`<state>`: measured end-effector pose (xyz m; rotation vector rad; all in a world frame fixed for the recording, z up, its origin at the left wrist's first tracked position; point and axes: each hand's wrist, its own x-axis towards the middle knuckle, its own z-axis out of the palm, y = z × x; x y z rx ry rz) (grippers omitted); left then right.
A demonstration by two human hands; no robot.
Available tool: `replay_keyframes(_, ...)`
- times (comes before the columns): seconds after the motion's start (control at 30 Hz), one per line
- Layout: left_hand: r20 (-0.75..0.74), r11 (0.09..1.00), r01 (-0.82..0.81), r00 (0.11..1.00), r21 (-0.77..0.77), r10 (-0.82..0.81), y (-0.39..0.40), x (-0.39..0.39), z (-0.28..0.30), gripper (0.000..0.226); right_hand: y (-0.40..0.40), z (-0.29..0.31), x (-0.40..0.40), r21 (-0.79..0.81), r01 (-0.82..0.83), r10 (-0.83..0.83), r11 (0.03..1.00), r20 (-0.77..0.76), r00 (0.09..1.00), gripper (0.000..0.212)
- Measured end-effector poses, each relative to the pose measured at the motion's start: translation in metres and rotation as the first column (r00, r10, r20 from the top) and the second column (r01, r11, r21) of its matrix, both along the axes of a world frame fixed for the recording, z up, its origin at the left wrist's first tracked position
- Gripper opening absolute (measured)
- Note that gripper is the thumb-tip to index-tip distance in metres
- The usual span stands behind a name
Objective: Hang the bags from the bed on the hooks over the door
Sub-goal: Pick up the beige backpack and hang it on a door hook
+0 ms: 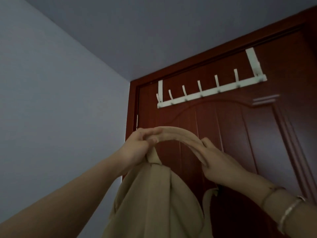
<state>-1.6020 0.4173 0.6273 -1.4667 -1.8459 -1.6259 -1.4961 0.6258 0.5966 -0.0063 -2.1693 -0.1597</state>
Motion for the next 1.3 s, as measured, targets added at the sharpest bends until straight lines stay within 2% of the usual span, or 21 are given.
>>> replay_keyframes(0.07, -0.082, 0.992, -0.118, 0.989, 0.033, 0.121, 0.013, -0.031, 0.023, 0.036, 0.015, 0.026, -0.029, -0.055, -0.078, 0.076, 0.995, -0.039, 0.996, 0.085)
replay_keyframes(0.13, -0.145, 0.985, -0.165, 0.975, 0.052, 0.171, 0.027, -0.058, 0.044, 0.039, 0.025, 0.054, -0.055, -0.035, -0.084, 0.080, 0.996, -0.104, 0.991, 0.081)
replay_keyframes(0.37, -0.296, 0.979, -0.202, 0.935, 0.004, 0.194, 0.075, -0.147, 0.095, 0.062, 0.027, 0.121, -0.143, 0.107, 0.033, -0.006, 0.994, -0.243, 0.970, 0.063)
replay_keyframes(0.5, -0.347, 0.970, -0.209, 0.906, 0.127, 0.241, 0.101, -0.204, 0.128, 0.065, 0.029, 0.147, -0.192, 0.109, 0.118, -0.082, 0.987, -0.289, 0.954, 0.066)
replay_keyframes(0.6, -0.394, 0.959, -0.181, 0.883, 0.219, 0.256, 0.117, -0.236, 0.163, 0.066, 0.030, 0.176, -0.223, 0.094, 0.166, -0.128, 0.982, -0.318, 0.939, 0.058)
replay_keyframes(0.67, -0.438, 0.951, -0.160, 0.859, 0.266, 0.266, 0.126, -0.253, 0.191, 0.067, 0.027, 0.203, -0.239, 0.052, 0.196, -0.166, 0.979, -0.343, 0.924, 0.051)
replay_keyframes(0.77, -0.500, 0.930, -0.153, 0.808, 0.334, 0.312, 0.135, -0.271, 0.231, 0.068, 0.021, 0.239, -0.255, -0.021, 0.227, -0.217, 0.974, -0.383, 0.898, 0.052)
replay_keyframes(0.87, -0.536, 0.909, -0.159, 0.763, 0.385, 0.361, 0.143, -0.285, 0.258, 0.061, 0.017, 0.265, -0.271, -0.059, 0.298, -0.297, 0.953, -0.390, 0.871, 0.054)
replay_keyframes(1.03, -0.576, 0.914, -0.246, 0.715, 0.324, 0.397, 0.163, -0.317, 0.257, 0.065, 0.018, 0.274, -0.296, -0.092, 0.445, -0.451, 0.891, -0.286, 0.845, 0.052)
replay_keyframes(1.17, -0.605, 0.920, -0.209, 0.701, 0.332, 0.378, 0.168, -0.337, 0.229, 0.073, 0.026, 0.241, -0.305, -0.035, 0.385, -0.377, 0.922, -0.304, 0.875, 0.055)
replay_keyframes(1.3, -0.651, 0.962, -0.176, 0.709, 0.209, 0.271, 0.167, -0.334, 0.180, 0.085, 0.031, 0.208, -0.293, -0.032, 0.302, -0.293, 0.953, -0.364, 0.884, 0.057)
